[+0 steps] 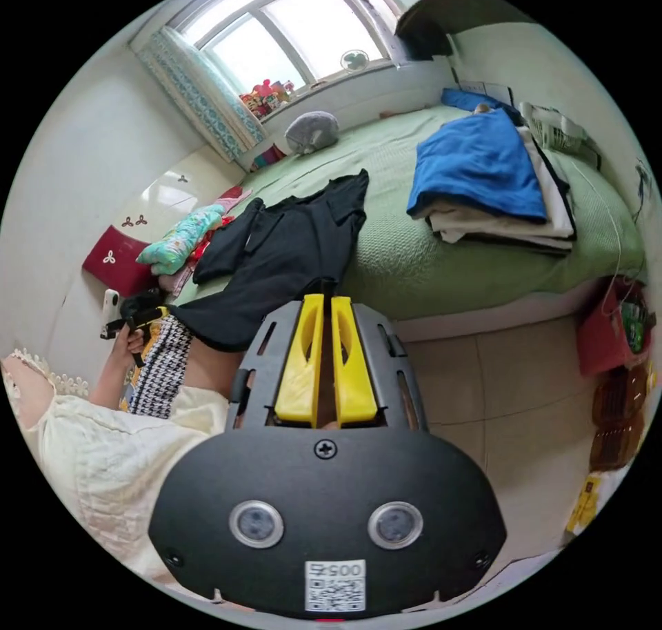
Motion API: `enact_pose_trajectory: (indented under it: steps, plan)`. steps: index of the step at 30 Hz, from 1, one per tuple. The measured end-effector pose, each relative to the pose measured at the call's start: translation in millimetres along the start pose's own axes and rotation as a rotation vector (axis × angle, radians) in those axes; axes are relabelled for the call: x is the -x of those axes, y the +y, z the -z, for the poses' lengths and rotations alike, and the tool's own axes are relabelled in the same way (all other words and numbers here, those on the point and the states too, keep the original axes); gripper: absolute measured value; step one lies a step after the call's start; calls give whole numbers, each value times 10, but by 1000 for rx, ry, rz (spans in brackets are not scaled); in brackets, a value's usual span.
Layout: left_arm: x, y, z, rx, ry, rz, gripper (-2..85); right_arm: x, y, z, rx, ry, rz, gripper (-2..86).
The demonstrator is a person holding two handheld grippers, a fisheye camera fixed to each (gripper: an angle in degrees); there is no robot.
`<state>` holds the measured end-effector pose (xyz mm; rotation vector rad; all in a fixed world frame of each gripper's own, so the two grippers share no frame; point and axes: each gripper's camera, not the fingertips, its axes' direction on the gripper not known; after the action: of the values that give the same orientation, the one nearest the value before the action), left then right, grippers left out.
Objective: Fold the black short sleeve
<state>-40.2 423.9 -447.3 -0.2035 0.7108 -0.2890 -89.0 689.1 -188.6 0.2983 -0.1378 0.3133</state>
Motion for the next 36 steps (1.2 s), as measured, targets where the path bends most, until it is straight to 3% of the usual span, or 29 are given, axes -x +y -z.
enact_pose_trajectory:
  steps: [5, 10, 14, 23, 27, 33, 36]
  plan:
    - [-10, 120, 137, -12, -30, -2, 37, 41, -116, 38, 70, 12, 90, -13]
    - [280, 540, -44, 66, -46, 188, 39, -144, 140, -237, 268, -16, -12, -4]
    - [353, 623, -32, 64, -128, 218, 43, -192, 215, -287, 280, 78, -61, 6]
    - [-163, -324, -740, -23, -142, -23, 45, 354, -789, -976, 144, 113, 81, 72]
    - [-412, -803, -1390, 33, -173, -107, 57, 792, -1300, -1682, 167, 182, 211, 111]
    - [-443, -1117, -2308, 177, -220, -143, 79, 1022, -1817, -2596, 194, 374, 292, 93]
    - [-518, -1073, -2645, 227, -287, -215, 87, 994, -2000, -2946, 230, 343, 294, 90]
